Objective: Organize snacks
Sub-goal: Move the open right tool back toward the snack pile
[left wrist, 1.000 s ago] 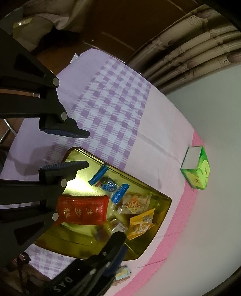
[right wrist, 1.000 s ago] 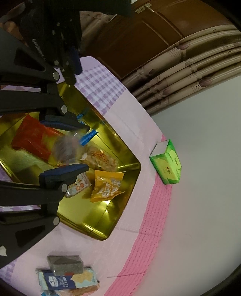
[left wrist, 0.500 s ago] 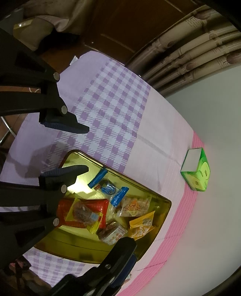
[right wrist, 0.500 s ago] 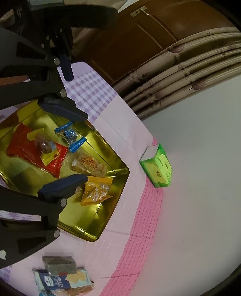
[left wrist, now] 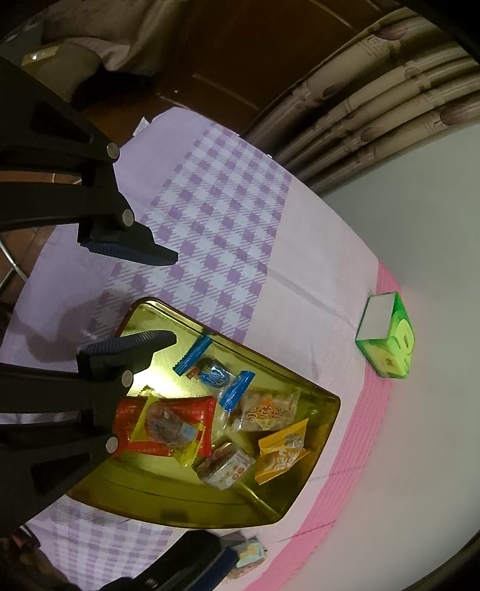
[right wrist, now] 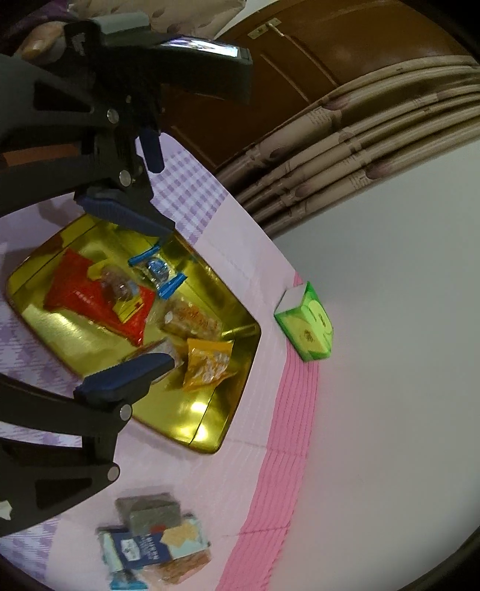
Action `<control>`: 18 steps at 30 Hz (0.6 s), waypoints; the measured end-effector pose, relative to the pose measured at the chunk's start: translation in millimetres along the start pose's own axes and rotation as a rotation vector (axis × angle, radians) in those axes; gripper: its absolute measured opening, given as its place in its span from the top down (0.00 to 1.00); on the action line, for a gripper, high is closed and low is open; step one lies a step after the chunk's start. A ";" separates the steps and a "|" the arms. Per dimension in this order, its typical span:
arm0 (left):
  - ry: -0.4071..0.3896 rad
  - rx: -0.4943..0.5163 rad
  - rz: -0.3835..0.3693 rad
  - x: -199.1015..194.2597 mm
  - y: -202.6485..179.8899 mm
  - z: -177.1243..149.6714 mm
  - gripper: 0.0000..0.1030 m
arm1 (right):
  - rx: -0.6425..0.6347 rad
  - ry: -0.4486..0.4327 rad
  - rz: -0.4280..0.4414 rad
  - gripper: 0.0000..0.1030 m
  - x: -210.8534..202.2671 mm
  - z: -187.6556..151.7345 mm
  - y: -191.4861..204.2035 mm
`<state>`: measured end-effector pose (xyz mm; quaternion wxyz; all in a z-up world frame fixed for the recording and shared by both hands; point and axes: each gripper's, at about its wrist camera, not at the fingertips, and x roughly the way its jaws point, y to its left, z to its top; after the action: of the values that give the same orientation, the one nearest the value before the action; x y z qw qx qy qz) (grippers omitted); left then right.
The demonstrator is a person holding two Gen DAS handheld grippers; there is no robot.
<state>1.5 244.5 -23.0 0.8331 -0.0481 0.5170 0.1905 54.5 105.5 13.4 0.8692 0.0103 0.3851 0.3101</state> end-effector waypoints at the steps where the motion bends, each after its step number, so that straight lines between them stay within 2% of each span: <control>1: -0.002 0.004 0.003 -0.4 -0.8 -0.3 0.63 | 0.006 -0.001 -0.003 0.38 -2.6 -2.4 -2.4; 4: -0.011 0.016 0.013 -2.2 -3.4 -0.9 0.61 | 0.021 -0.011 -0.026 0.38 -14.6 -13.7 -12.8; 8: -0.036 0.030 0.025 -6.6 -7.2 -1.9 0.52 | 0.059 -0.027 -0.077 0.34 -34.0 -32.2 -36.6; 10: -0.054 0.043 0.038 -9.5 -9.6 -2.6 0.50 | 0.093 -0.032 -0.106 0.34 -44.1 -41.4 -52.4; 18: -0.101 0.098 0.071 -17.7 -21.4 -6.7 0.46 | 0.217 -0.033 -0.298 0.34 -89.2 -90.5 -127.1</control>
<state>-3.3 218.2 -13.0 0.8522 0.0205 0.4844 0.1966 15.2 -66.0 -23.7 0.9055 0.0519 0.3992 0.1345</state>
